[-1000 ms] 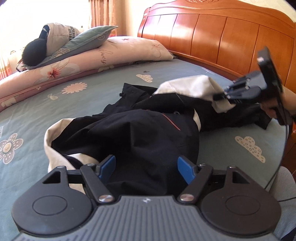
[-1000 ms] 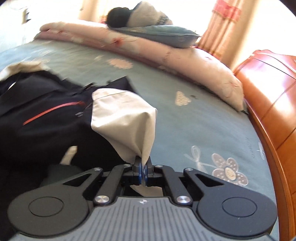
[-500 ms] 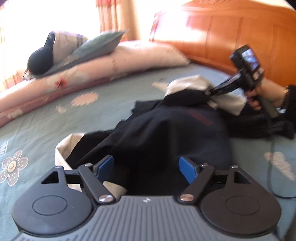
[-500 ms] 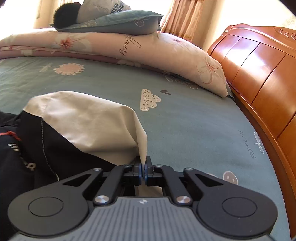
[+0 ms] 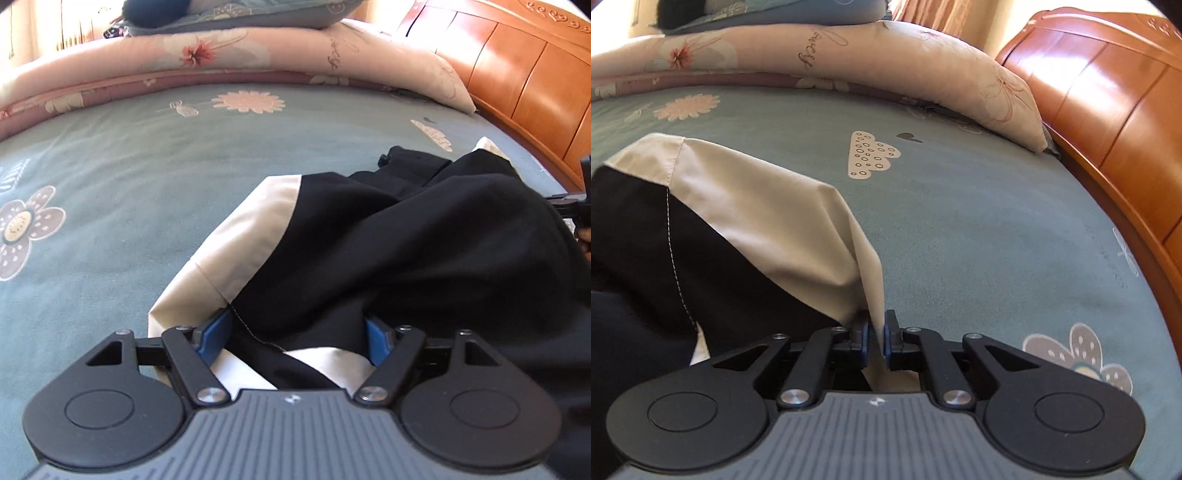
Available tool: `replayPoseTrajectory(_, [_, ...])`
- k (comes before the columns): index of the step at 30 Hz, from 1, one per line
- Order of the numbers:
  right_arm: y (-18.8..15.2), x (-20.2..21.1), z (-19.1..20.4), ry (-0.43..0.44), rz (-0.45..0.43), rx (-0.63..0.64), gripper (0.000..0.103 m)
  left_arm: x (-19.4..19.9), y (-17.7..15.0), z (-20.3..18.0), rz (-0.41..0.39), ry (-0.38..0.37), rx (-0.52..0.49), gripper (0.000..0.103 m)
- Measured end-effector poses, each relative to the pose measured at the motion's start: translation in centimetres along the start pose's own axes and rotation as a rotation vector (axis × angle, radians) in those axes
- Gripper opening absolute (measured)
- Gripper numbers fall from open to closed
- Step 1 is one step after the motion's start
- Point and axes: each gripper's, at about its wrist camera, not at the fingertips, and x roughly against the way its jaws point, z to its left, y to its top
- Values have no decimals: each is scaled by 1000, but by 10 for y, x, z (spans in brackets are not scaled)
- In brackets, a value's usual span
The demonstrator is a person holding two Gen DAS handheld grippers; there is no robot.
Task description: Fold clothes
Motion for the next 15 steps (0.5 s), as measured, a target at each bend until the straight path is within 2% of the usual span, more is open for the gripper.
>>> replayPoseTrajectory(2, [-4, 16, -2, 29, -3, -17, 25, 21, -3, -4, -21, -14, -20, 73])
replayPoseTrajectory(6, [-13, 51, -4, 88, -13, -38, 27, 61, -7, -18, -34, -16, -53, 73])
replayPoseTrajectory(10, [-31, 109, 15, 147, -42, 26, 43, 96, -17, -38, -15, -14, -49, 74])
replayPoseTrajectory(13, [-50, 150, 33, 214, -49, 68, 44, 120, -33, -51, -15, -4, -7, 75])
replayPoseTrajectory(15, [-67, 174, 47, 267, -45, 84, 45, 131, -47, -55, -10, -2, 62, 75])
